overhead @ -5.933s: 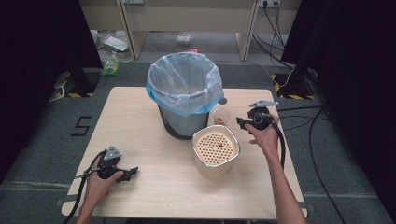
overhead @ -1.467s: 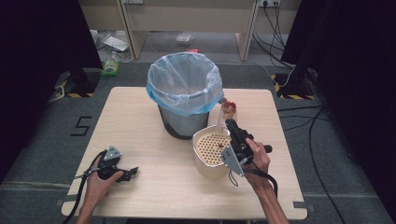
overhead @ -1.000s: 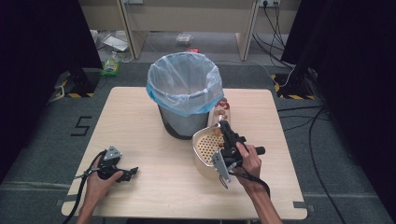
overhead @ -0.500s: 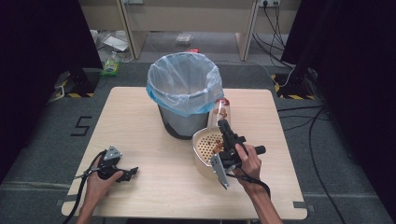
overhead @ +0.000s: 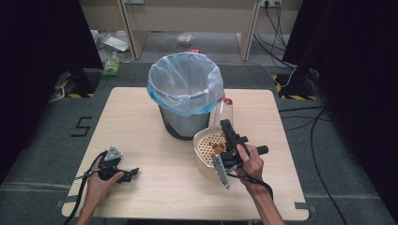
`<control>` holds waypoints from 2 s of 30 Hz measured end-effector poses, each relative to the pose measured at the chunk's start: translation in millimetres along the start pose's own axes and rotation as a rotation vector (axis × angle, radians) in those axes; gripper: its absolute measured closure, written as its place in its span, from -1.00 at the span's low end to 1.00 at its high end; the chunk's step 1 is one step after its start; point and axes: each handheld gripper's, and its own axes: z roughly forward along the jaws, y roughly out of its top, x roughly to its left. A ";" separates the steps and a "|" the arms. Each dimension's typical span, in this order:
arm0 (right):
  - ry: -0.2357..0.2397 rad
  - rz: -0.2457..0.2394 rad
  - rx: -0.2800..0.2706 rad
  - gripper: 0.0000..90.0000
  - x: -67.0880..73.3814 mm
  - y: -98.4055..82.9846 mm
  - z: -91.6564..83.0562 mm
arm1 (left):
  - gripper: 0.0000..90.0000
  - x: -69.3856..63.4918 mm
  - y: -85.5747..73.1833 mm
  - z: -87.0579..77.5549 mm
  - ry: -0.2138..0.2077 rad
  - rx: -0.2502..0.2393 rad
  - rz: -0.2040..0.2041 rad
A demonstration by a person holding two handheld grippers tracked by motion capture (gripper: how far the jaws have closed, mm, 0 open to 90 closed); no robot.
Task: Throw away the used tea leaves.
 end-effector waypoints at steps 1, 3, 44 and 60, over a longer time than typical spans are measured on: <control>-0.006 -0.005 0.005 0.95 -0.4 -0.1 -0.2 | -1.00 0.0 0.0 0.0 0.000 0.000 0.000; -0.010 -0.025 -0.013 0.95 -0.7 2.9 -1.9 | -1.00 0.2 0.0 0.0 -0.001 0.000 0.000; 0.439 0.902 0.247 0.95 -62.8 -66.7 59.0 | -1.00 -0.1 0.0 -0.1 0.000 0.001 -0.003; 0.433 0.975 0.305 0.95 -85.4 -91.6 70.7 | -1.00 -0.3 -0.1 -0.1 0.002 0.001 -0.004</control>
